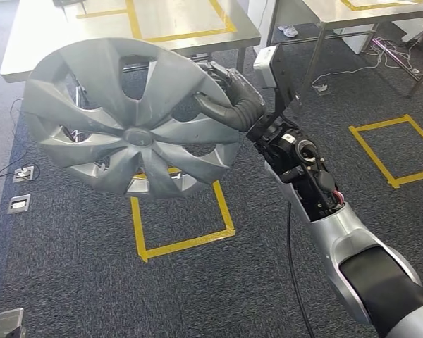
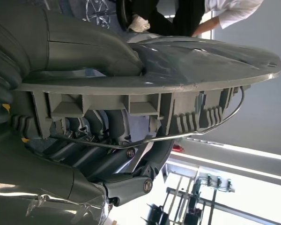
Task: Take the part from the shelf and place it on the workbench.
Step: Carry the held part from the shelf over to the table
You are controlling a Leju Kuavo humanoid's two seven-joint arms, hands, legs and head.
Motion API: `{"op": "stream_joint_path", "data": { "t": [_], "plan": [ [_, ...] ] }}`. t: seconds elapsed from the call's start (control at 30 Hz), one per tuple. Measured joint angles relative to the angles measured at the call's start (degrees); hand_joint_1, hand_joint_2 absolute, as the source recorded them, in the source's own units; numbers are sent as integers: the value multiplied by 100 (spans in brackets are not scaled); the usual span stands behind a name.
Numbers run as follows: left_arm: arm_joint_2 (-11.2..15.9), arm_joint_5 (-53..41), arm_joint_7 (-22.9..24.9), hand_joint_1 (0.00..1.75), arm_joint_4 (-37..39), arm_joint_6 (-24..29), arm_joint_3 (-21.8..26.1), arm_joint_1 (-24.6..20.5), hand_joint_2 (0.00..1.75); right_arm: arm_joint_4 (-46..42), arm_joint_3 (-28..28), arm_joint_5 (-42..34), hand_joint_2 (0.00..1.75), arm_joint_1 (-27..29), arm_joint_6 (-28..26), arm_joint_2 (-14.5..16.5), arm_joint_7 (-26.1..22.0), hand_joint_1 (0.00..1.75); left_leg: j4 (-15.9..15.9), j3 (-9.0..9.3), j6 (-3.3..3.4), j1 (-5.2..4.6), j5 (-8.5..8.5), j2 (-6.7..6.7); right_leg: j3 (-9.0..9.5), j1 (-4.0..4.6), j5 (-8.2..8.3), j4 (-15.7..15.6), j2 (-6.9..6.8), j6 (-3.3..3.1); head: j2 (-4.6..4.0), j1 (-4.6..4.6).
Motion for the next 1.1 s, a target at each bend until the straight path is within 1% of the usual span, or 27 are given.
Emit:
{"op": "stream_joint_path", "data": {
  "t": [0.47,1.1],
  "plan": [
    [16,97,-22,0,0,-68,0,12,175,151,19,53,175,-97,55,2,-132,175,-7,1,-1,12,0,0,1,15,-3,2,-1,-4,0,1],
    [31,130,-14,0,0,-84,0,26,175,254,61,51,175,-172,58,2,-153,175,-7,2,-1,12,0,0,1,16,-4,2,-2,-4,0,0]
  ]
}}
